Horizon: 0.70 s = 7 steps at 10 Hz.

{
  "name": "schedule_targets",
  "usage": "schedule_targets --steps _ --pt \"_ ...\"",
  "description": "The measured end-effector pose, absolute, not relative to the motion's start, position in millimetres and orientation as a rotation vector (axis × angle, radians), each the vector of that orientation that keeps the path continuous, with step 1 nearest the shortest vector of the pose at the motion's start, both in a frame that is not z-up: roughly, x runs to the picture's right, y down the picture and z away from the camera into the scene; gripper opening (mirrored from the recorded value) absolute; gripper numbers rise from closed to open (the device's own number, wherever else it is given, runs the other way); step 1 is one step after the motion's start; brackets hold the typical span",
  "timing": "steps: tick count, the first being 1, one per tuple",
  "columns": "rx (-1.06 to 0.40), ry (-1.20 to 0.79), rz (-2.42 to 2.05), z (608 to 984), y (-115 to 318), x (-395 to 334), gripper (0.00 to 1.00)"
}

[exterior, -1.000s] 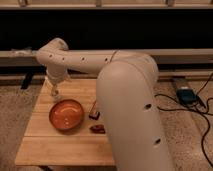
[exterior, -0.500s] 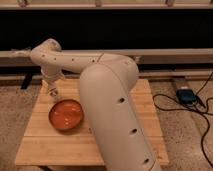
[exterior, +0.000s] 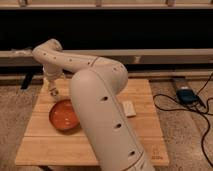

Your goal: Place the bottle in the ceramic bowl

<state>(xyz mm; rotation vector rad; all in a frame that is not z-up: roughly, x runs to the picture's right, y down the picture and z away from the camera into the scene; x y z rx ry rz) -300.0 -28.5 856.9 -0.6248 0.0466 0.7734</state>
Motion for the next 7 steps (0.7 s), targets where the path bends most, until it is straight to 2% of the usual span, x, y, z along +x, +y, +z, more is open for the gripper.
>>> schedule_targets --steps 7 --pt "-0.690 -0.001 0.776 853.9 -27.4 -318.4 0.78"
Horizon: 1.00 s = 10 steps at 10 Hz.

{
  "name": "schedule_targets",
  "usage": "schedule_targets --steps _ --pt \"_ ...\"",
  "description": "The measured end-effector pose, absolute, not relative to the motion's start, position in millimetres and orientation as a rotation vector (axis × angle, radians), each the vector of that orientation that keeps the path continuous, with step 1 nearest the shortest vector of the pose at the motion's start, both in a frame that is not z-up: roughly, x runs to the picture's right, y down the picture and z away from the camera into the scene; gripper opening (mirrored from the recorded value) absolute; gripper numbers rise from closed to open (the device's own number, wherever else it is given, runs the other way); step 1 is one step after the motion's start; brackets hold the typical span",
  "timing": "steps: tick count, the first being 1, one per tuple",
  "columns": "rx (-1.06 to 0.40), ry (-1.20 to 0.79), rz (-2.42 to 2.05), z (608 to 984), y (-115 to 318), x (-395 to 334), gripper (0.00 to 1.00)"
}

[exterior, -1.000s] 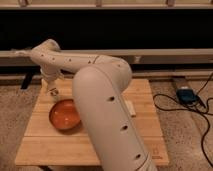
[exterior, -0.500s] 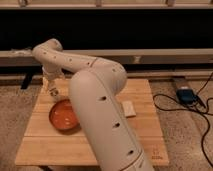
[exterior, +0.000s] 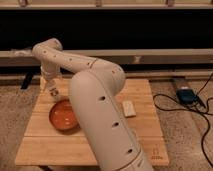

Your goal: Place the bottle in the ceramic bowl

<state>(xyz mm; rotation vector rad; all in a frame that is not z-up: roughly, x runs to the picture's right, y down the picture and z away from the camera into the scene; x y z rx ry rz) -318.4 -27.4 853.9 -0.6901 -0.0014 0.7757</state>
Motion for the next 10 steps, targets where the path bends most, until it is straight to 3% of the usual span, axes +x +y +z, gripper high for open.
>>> schedule_targets --steps 6,10 --pt "-0.605 0.012 0.828 865.2 -15.1 -326.8 0.76" --pt "-0.569 0.009 0.889 867.8 -10.5 -323.3 0.39"
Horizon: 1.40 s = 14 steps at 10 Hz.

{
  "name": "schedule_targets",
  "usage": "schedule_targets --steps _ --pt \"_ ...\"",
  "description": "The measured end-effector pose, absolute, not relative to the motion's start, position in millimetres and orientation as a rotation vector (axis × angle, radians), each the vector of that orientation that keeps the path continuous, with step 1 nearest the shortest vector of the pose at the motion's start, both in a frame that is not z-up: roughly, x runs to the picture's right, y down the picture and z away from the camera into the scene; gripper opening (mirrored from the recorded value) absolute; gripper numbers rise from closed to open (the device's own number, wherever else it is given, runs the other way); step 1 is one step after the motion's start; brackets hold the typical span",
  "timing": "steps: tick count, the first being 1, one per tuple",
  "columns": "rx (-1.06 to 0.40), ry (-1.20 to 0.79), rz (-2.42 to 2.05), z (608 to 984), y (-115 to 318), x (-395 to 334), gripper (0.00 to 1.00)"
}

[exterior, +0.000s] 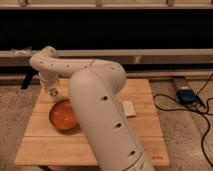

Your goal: Place the bottle in the ceramic bowl

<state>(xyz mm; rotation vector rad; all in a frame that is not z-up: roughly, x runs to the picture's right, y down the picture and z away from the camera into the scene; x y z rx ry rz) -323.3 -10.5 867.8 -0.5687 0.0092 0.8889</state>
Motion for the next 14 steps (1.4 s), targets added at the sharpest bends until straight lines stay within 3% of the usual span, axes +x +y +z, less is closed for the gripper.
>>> schedule_targets --steps 4,10,14 --pt "-0.565 -0.010 0.929 864.3 -11.0 -312.6 0.01" --pt "-0.532 -0.091 0.970 809.9 -30.1 -259.0 0.00" --pt "-0.543 -0.120 0.954 769.9 -19.6 -221.5 0.00"
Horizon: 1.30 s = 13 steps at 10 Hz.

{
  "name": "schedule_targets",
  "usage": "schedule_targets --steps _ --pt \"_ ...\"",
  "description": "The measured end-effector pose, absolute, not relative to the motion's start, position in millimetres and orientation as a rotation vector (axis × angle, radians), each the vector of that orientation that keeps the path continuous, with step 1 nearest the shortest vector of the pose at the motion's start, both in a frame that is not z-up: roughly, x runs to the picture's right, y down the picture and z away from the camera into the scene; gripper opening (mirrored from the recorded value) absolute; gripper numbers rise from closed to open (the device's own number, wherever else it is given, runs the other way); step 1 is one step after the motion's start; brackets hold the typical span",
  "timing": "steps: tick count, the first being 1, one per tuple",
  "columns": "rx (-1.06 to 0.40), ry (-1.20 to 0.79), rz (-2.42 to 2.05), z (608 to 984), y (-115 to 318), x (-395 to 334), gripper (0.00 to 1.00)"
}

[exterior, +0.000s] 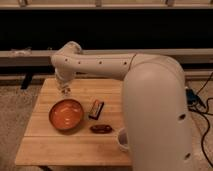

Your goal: Place the bottle in the ceramic bowl

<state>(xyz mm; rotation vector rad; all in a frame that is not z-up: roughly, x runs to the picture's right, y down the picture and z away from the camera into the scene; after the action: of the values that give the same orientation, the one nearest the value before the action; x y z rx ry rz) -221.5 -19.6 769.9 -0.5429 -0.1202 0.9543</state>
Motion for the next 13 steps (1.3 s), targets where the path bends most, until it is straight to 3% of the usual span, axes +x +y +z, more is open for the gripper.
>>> schedule_targets --steps 3,4,7,11,13 --pt "-0.581 -0.102 0.908 726.9 -0.9 -201.0 0.01" --pt "-0.595 -0.088 0.890 715.5 9.0 -195.3 0.05" --pt "-0.651 -0.038 0.834 706.4 39.8 -194.1 0.35" --pt "-0.738 0.058 0.759 754.3 85.4 -202.7 0.74" --pt "-0.762 0.095 0.727 768.5 96.8 -206.5 0.80"
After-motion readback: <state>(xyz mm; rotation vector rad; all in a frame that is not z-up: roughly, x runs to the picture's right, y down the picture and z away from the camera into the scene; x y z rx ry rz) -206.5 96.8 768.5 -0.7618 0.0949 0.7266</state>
